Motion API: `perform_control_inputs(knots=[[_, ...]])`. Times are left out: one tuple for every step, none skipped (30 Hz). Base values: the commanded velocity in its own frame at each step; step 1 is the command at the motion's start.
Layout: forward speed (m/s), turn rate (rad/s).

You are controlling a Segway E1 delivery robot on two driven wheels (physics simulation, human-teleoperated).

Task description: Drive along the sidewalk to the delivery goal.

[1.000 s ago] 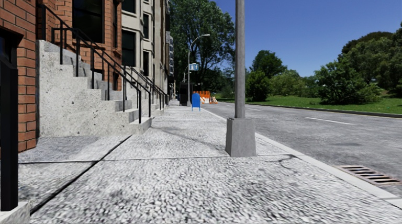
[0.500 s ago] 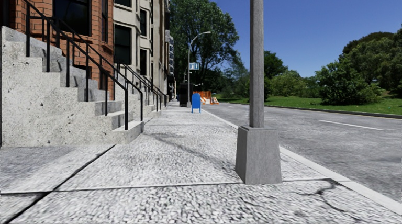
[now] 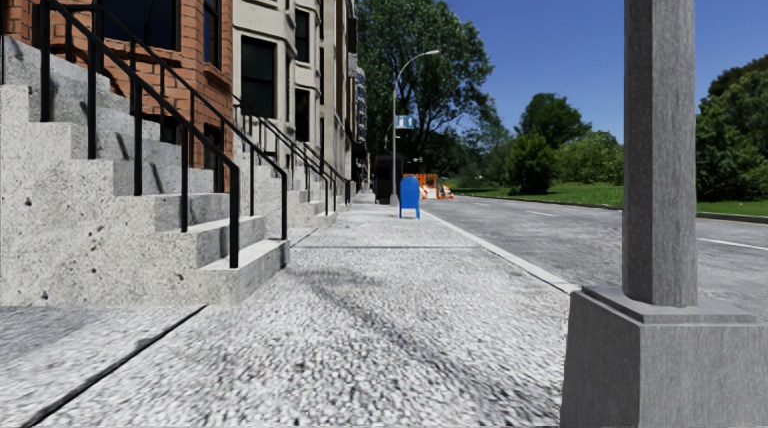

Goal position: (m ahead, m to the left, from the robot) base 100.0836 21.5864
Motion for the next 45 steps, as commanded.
perform_control_inputs(knots=[[2.0,0.09],[2.0,0.0],[2.0,0.0],[2.0,0.0],[2.0,0.0],[2.0,0.0],[2.0,0.0],[2.0,0.0],[2.0,0.0],[2.0,0.0],[2.0,0.0],[2.0,0.0],[2.0,0.0],[2.0,0.0],[2.0,0.0],[2.0,0.0],[2.0,0.0],[2.0,0.0],[2.0,0.0],[2.0,0.0],[2.0,0.0],[2.0,0.0],[2.0,0.0],[2.0,0.0],[2.0,0.0],[2.0,0.0],[2.0,0.0],[2.0,0.0],[2.0,0.0],[2.0,0.0],[2.0,0.0],[2.0,0.0],[2.0,0.0],[2.0,0.0],[2.0,0.0],[2.0,0.0],[2.0,0.01],[2.0,0.01],[2.0,0.12],[2.0,0.19],[2.0,0.23],[2.0,0.24],[2.0,0.24],[2.0,0.24],[2.0,0.25]])
